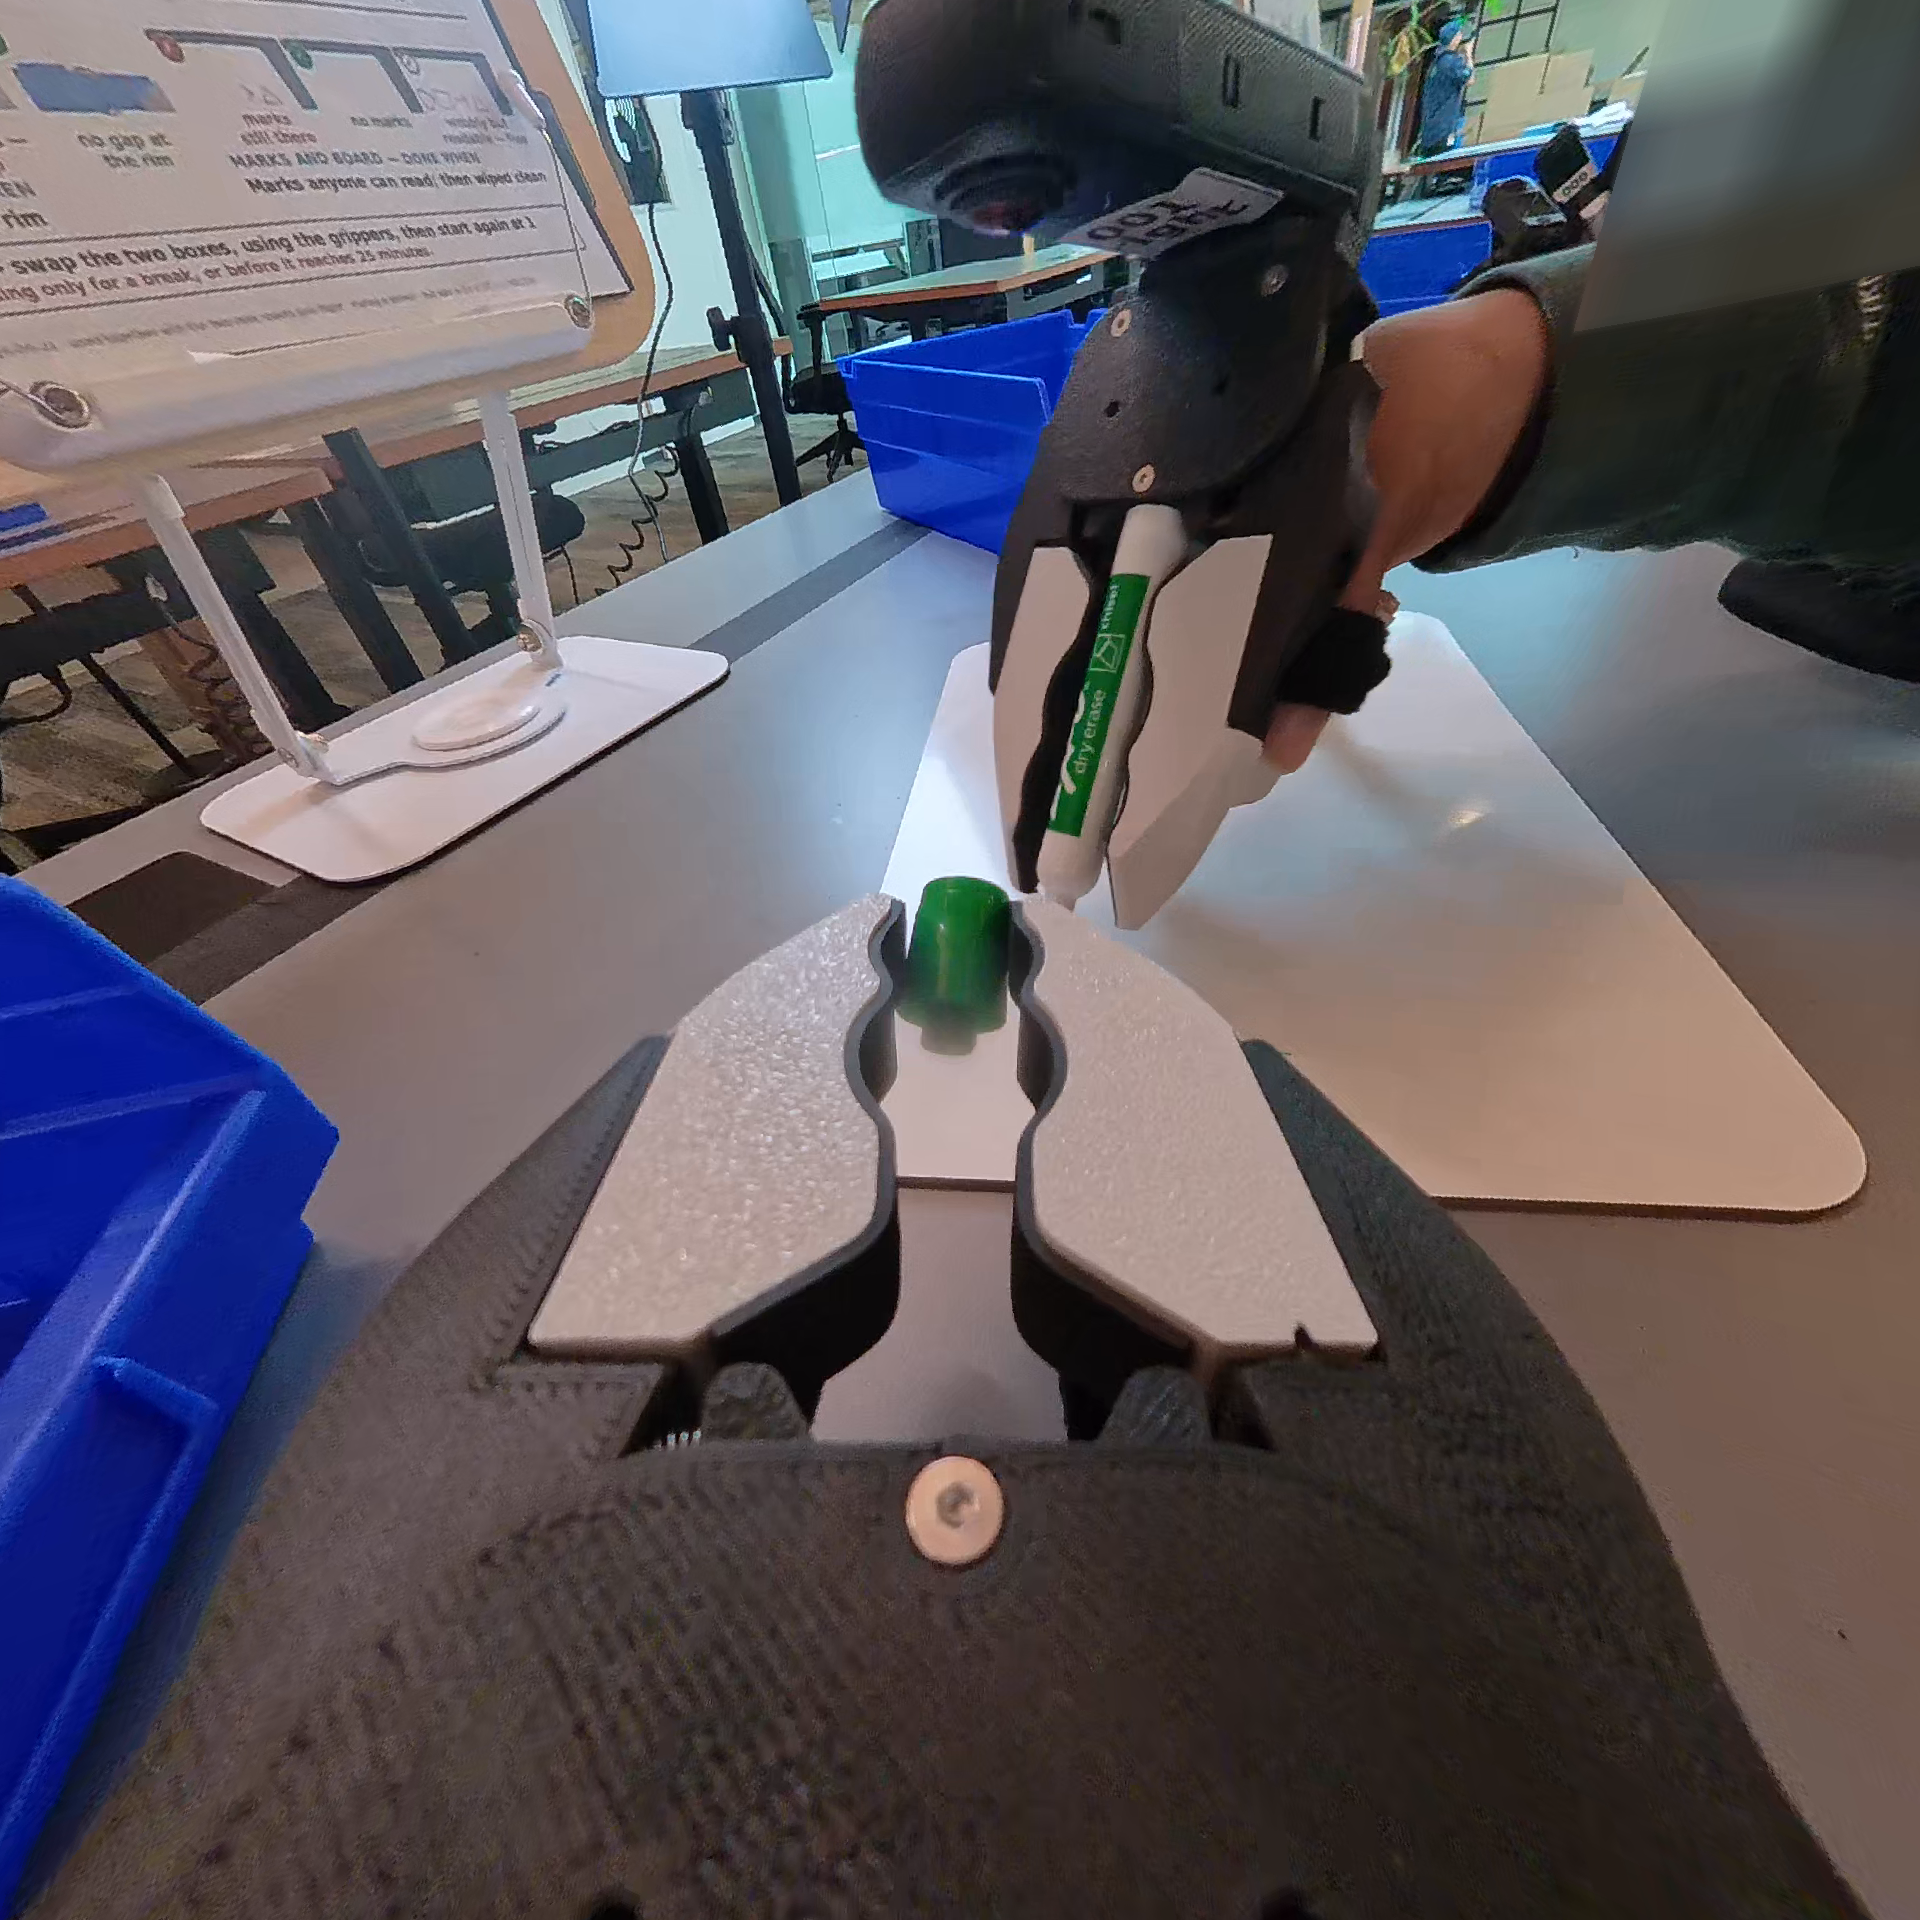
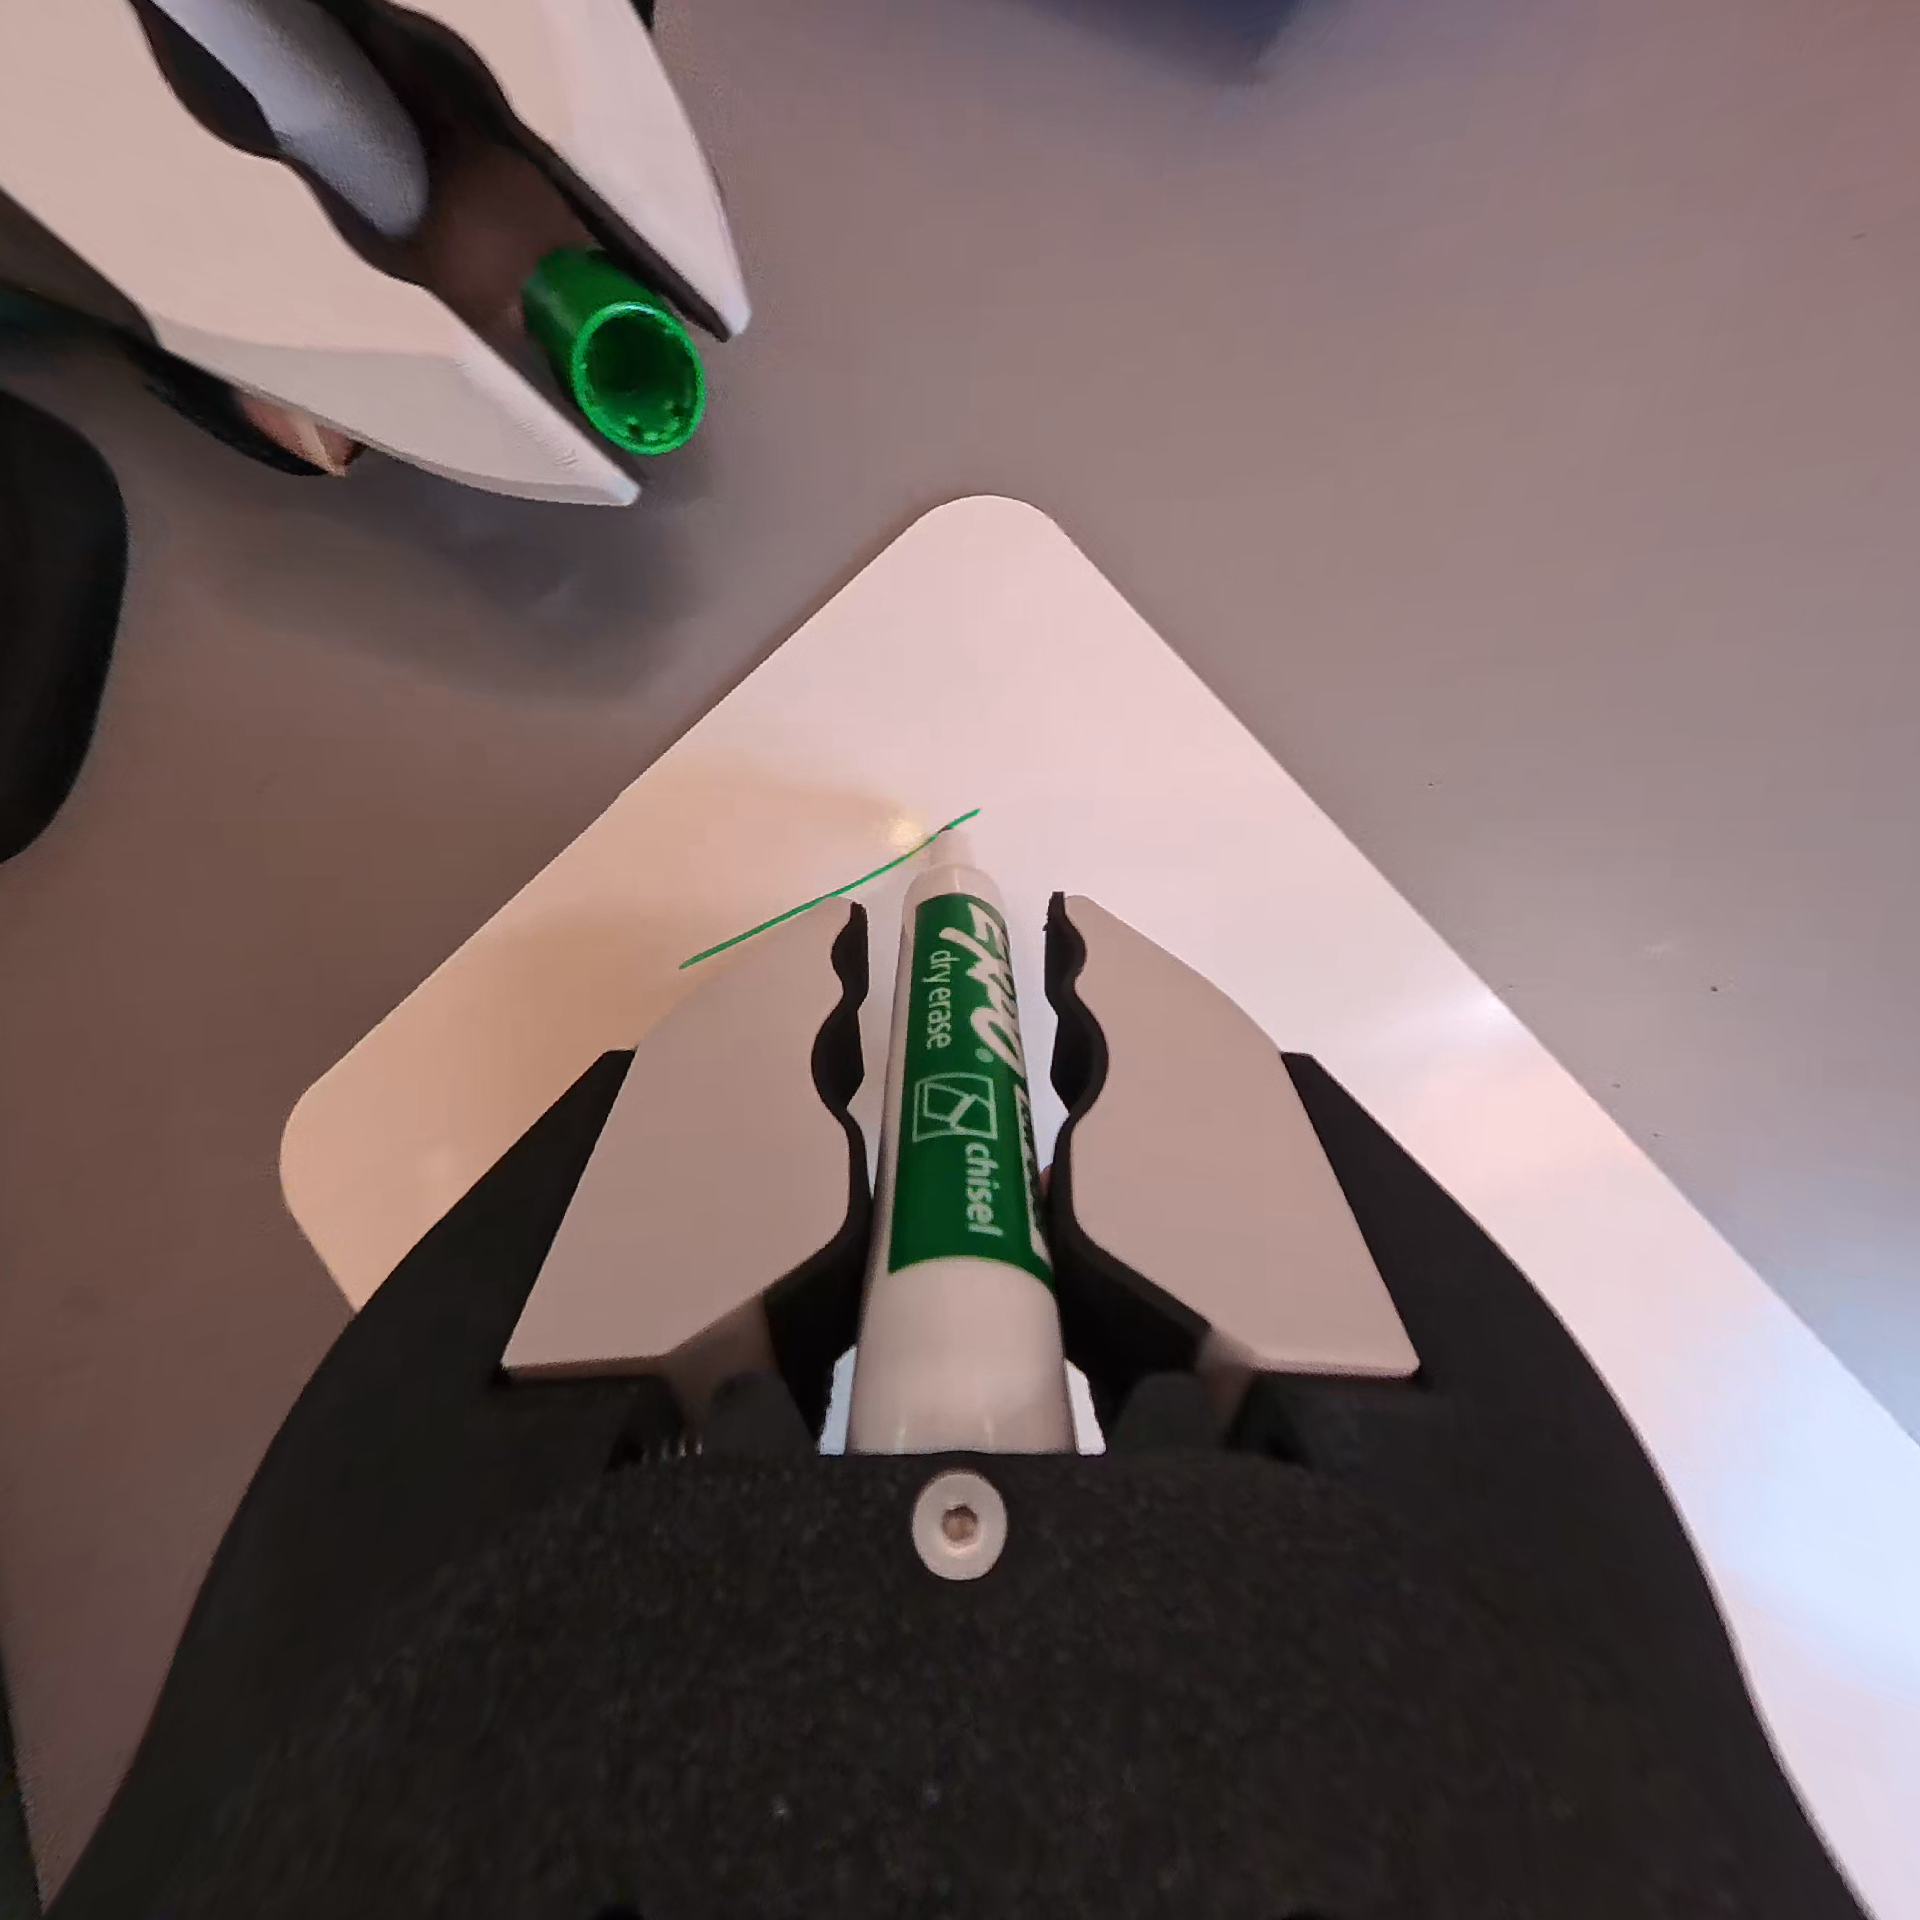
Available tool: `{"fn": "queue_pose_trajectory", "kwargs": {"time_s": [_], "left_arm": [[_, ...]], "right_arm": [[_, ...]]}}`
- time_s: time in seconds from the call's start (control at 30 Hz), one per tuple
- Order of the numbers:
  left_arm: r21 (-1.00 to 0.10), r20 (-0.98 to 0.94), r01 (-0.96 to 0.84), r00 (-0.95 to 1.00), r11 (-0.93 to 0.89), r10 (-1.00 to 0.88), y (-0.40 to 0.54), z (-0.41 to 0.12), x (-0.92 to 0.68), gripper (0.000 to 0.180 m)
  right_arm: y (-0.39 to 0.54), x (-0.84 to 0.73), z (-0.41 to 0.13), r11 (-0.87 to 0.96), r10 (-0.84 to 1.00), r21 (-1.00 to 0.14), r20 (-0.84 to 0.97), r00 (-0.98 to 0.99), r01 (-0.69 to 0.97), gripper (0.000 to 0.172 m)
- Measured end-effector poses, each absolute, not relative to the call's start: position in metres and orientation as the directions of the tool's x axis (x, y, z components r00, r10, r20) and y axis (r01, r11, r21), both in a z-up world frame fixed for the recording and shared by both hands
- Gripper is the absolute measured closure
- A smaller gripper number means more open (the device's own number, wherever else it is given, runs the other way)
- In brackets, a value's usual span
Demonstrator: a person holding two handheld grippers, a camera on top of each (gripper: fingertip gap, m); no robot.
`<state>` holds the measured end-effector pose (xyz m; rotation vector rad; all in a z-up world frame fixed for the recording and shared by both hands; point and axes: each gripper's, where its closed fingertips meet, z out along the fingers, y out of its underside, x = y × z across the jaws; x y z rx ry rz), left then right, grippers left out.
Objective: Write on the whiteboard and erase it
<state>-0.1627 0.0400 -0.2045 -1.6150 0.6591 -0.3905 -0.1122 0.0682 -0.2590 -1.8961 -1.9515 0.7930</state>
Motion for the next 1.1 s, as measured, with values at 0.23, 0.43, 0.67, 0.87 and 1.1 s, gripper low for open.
{"fn": "queue_pose_trajectory", "kwargs": {"time_s": [0.23, 0.43, 0.67, 0.87, 1.1], "left_arm": [[-0.979, -0.121, -0.196, 0.769, -0.05, -0.628, 0.039, -0.205, -0.161, 0.162], [-0.979, -0.119, -0.198, 0.763, -0.054, -0.636, 0.038, -0.206, -0.16, 0.162], [-0.978, -0.119, -0.2, 0.761, -0.056, -0.638, 0.038, -0.206, -0.159, 0.162], [-0.978, -0.12, -0.2, 0.76, -0.055, -0.638, 0.038, -0.206, -0.159, 0.162], [-0.977, -0.126, -0.205, 0.758, -0.05, -0.64, 0.038, -0.206, -0.158, 0.162]], "right_arm": [[0.071, -0.117, -0.262, -0.031, 0.982, -0.577, -0.169, -0.083, 0.816, 0.137], [0.07, -0.119, -0.264, -0.025, 0.983, -0.573, -0.164, -0.084, 0.819, 0.137], [0.07, -0.119, -0.266, -0.023, 0.983, -0.568, -0.164, -0.086, 0.822, 0.137], [0.07, -0.118, -0.266, -0.023, 0.982, -0.563, -0.166, -0.086, 0.826, 0.137], [0.065, -0.106, -0.267, -0.023, 0.982, -0.558, -0.167, -0.085, 0.83, 0.137]]}}
